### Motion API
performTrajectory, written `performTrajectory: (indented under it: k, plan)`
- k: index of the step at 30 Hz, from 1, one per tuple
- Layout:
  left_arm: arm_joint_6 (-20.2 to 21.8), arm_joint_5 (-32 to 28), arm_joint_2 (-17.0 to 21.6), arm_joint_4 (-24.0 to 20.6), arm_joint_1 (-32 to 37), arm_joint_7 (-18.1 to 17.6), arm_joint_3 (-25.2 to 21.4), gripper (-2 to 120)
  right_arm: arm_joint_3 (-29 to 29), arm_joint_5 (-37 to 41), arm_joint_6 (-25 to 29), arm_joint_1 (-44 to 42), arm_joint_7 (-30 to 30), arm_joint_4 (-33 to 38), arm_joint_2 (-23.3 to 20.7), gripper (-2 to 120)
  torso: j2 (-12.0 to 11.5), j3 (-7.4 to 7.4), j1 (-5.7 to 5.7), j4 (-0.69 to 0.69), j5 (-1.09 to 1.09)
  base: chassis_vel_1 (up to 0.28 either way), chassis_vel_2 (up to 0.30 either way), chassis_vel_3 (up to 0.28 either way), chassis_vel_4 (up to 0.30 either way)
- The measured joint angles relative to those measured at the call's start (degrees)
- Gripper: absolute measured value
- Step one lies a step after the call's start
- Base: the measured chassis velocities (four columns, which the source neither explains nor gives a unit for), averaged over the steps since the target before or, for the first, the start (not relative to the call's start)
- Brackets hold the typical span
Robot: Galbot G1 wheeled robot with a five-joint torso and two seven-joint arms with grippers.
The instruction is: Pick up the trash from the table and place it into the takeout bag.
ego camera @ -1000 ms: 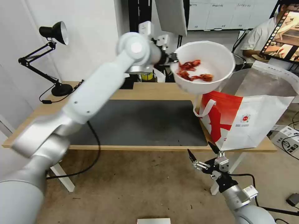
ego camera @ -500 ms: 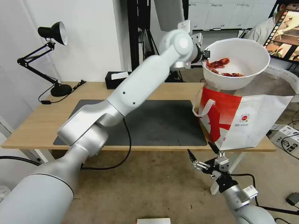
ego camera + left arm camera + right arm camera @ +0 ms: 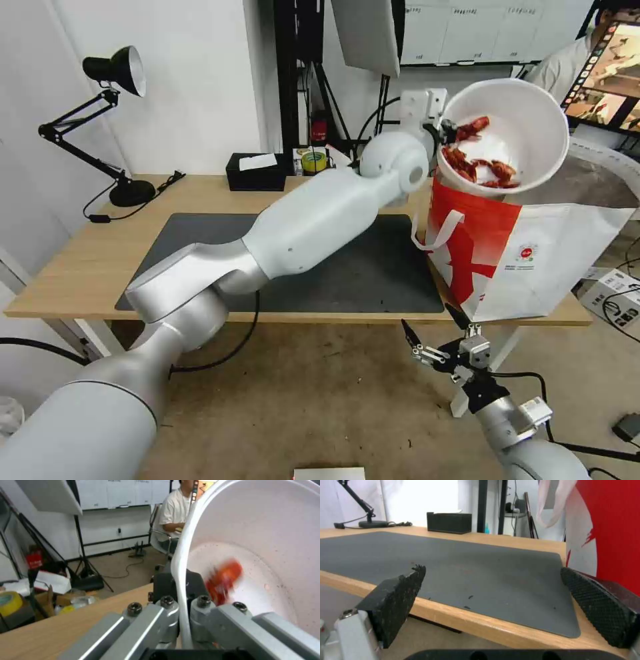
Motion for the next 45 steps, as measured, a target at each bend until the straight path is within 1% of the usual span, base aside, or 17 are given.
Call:
performTrajectory:
  k: [6, 14, 16, 20, 23, 28, 30, 32, 35, 36, 37, 38, 39, 40, 41, 44, 45]
  plan:
    - [0.3, 0.5, 0.5, -0.8, 0.0, 0.0, 1.5, 0, 0.0, 0.0, 0.0, 0.0, 0.0, 0.0, 0.0, 100, 0.0, 0.0, 0.0, 0.0, 0.0, 0.0, 0.0, 0.0, 0.0]
    - [2.8, -0.9, 0.3, -1.6, -0.3, 0.9, 2.1, 0, 0.0, 0.0, 0.0, 0.0, 0.0, 0.0, 0.0, 100, 0.0, 0.0, 0.0, -0.01, 0.0, 0.0, 0.0, 0.0, 0.0]
    - [4.3, -3.5, 0.8, -2.0, -0.3, 3.0, 2.1, 0, 0.0, 0.0, 0.0, 0.0, 0.0, 0.0, 0.0, 100, 0.0, 0.0, 0.0, 0.0, 0.0, 0.0, 0.0, 0.0, 0.0]
    - [5.7, -6.3, 1.1, -2.0, -0.4, 4.0, 1.8, 0, 0.0, 0.0, 0.0, 0.0, 0.0, 0.0, 0.0, 100, 0.0, 0.0, 0.0, 0.0, 0.0, 0.0, 0.0, 0.0, 0.0]
    - [6.6, -7.1, 1.3, -1.9, -0.4, 4.6, 1.7, 0, 0.0, 0.0, 0.0, 0.0, 0.0, 0.0, 0.0, 100, 0.0, 0.0, 0.0, -0.01, 0.0, 0.0, 0.0, 0.0, 0.0]
    - [8.1, -7.7, 1.7, -1.8, -0.5, 6.0, 1.8, 0, 0.0, 0.0, 0.0, 0.0, 0.0, 0.0, 0.0, 100, 0.0, 0.0, 0.0, 0.0, 0.0, 0.0, 0.0, 0.0, 0.0]
    - [8.9, -7.8, 2.1, -1.6, -0.7, 7.1, 2.1, 0, 0.0, 0.0, 0.0, 0.0, 0.0, 0.0, 0.0, 100, 0.0, 0.0, 0.0, 0.0, 0.0, 0.0, 0.0, 0.0, 0.0]
    - [9.8, -6.9, 2.5, -1.3, -1.0, 9.0, 2.8, 0, 0.0, 0.0, 0.0, 0.0, 0.0, 0.0, 0.0, 100, 0.0, 0.0, 0.0, 0.0, 0.0, 0.0, 0.0, 0.0, 0.0]
    - [10.2, -5.2, 2.5, -0.9, -1.2, 10.0, 3.6, 0, 0.0, 0.0, 0.0, 0.0, 0.0, 0.0, 0.0, 100, 0.0, 0.0, 0.0, 0.0, 0.0, 0.0, 0.0, 0.0, 0.0]
    - [10.3, -4.2, 2.3, -0.7, -1.2, 10.0, 3.9, 3, 0.0, 0.0, 0.0, 0.0, 0.0, 0.0, 0.0, 100, 0.0, 0.0, 0.0, 0.0, 0.0, 0.0, 0.0, 0.0, 0.0]
    - [10.3, -4.2, 2.3, -0.7, -1.2, 10.0, 3.9, 3, 0.0, 0.0, 0.0, 0.0, 0.0, 0.0, 0.0, 100, 0.0, 0.0, 0.0, 0.0, 0.0, 0.0, 0.0, 0.0, 0.0]
    - [10.3, -3.4, 1.9, -0.3, -1.2, 10.0, 4.1, 11, 0.0, 0.0, 0.0, 0.0, 0.0, 0.0, 0.0, 100, 0.0, 0.0, 0.0, -0.01, 0.0, 0.0, 0.0, 0.0, 0.0]
    - [10.3, -3.1, 1.7, -0.2, -1.2, 9.9, 4.2, 13, 0.0, 0.0, 0.0, 0.0, 0.0, 0.0, 0.0, 100, 0.0, 0.0, 0.0, -0.01, 0.0, 0.0, 0.0, 0.0, 0.0]
    - [10.3, -3.0, 1.4, -0.1, -1.2, 9.9, 4.2, 20, 0.0, 0.0, 0.0, 0.0, 0.0, 0.0, 0.0, 100, 0.0, 0.0, 0.0, -0.01, 0.0, 0.0, 0.0, 0.0, 0.0]
    - [10.3, -3.0, 1.4, -0.1, -1.2, 9.9, 4.2, 20, 0.0, 0.0, 0.0, 0.0, 0.0, 0.0, 0.0, 100, 0.0, 0.0, 0.0, -0.01, 0.0, 0.0, 0.0, 0.0, 0.0]
    - [10.2, -3.0, 1.3, -0.2, -1.3, 9.9, 4.2, 34, 0.0, 0.0, 0.0, 0.0, 0.0, 0.0, 0.0, 100, 0.0, 0.0, 0.0, 0.0, 0.0, 0.0, 0.0, 0.0, 0.0]
    - [10.2, -3.0, 1.3, -0.2, -1.3, 9.9, 4.2, 34, 0.0, 0.0, 0.0, 0.0, 0.0, 0.0, 0.0, 100, 0.0, 0.0, 0.0, 0.0, 0.0, 0.0, 0.0, 0.0, 0.0]
